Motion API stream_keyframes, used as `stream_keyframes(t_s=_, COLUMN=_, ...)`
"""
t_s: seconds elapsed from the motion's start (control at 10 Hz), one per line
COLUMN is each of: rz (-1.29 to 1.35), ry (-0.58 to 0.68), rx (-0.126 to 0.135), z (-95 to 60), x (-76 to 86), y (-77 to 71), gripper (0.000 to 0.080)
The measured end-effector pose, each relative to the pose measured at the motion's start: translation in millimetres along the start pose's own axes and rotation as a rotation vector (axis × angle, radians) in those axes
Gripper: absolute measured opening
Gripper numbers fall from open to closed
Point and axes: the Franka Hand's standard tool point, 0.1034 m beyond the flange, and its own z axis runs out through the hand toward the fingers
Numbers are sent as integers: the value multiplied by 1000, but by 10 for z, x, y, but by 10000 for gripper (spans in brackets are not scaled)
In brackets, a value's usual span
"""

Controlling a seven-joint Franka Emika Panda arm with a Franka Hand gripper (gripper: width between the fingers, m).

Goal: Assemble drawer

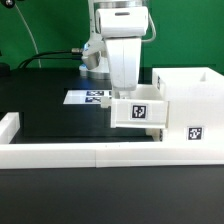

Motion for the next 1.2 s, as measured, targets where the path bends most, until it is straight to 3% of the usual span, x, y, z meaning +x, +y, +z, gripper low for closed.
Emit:
stream_keyframes(t_s=0.1, rz=0, ry=3, rx=-23, z=8, x=6, y=10, gripper=42)
stream_keyframes(t_s=1.2, rz=-37, ry=-11, rx=-20, z=36, x=15, y=-20, gripper=42)
